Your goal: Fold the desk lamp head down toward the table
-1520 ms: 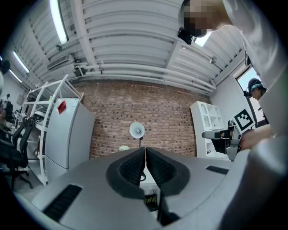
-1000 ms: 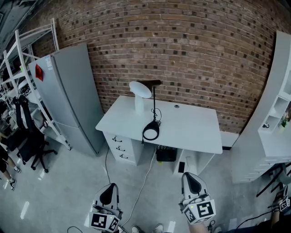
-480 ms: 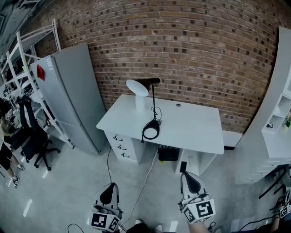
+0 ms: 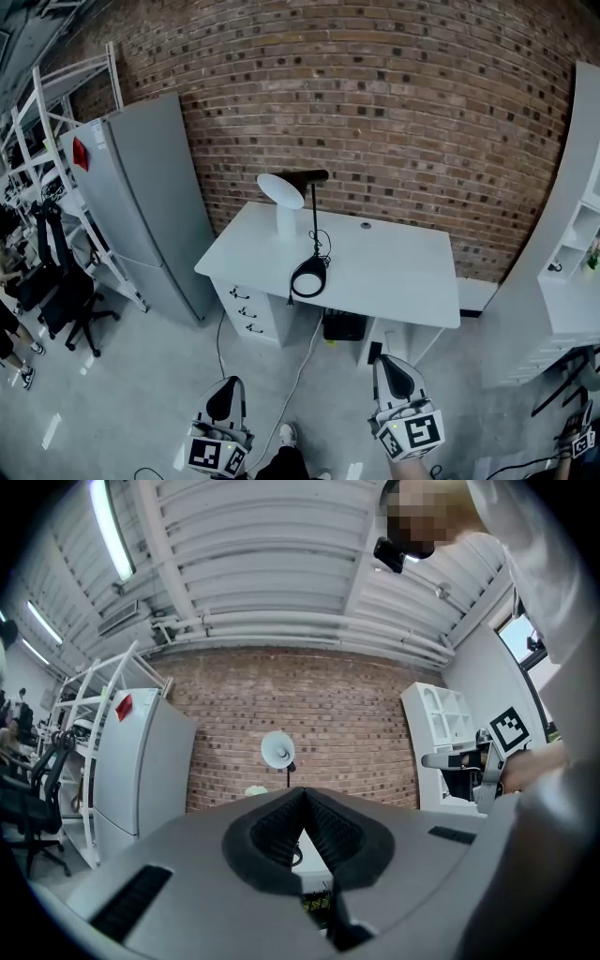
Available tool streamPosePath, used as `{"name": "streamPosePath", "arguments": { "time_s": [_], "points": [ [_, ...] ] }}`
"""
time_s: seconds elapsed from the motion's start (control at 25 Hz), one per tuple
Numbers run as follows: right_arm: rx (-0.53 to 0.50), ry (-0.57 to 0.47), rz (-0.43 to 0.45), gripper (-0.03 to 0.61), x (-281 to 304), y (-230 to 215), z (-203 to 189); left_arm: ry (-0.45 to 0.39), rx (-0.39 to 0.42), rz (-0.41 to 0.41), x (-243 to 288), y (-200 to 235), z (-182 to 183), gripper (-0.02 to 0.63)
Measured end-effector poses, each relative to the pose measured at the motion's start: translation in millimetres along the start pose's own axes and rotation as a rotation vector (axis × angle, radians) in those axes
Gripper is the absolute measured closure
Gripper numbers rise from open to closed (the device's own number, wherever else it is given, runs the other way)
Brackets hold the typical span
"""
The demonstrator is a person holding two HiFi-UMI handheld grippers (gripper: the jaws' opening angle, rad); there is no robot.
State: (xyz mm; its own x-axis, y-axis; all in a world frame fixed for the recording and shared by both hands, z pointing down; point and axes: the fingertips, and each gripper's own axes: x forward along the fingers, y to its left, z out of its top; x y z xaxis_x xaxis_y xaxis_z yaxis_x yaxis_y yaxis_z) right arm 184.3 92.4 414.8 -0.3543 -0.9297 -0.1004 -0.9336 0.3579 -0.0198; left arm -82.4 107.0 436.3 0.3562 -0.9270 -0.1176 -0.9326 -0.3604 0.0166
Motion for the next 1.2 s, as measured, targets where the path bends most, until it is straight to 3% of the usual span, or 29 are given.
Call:
{"name": "streamPosePath", "arguments": {
  "time_s": [0.8,1.2],
  "points": [
    [-0.027,0.051,0.009,0.560,185,-4,-18,0.001,-0.045,-0.058,160,104,-23,0.606],
    [-0.057,0.059,0.016,0.561,268,17,-19,-0.004,-0.079,-0.105,215,158,-33,0.606]
  ]
}}
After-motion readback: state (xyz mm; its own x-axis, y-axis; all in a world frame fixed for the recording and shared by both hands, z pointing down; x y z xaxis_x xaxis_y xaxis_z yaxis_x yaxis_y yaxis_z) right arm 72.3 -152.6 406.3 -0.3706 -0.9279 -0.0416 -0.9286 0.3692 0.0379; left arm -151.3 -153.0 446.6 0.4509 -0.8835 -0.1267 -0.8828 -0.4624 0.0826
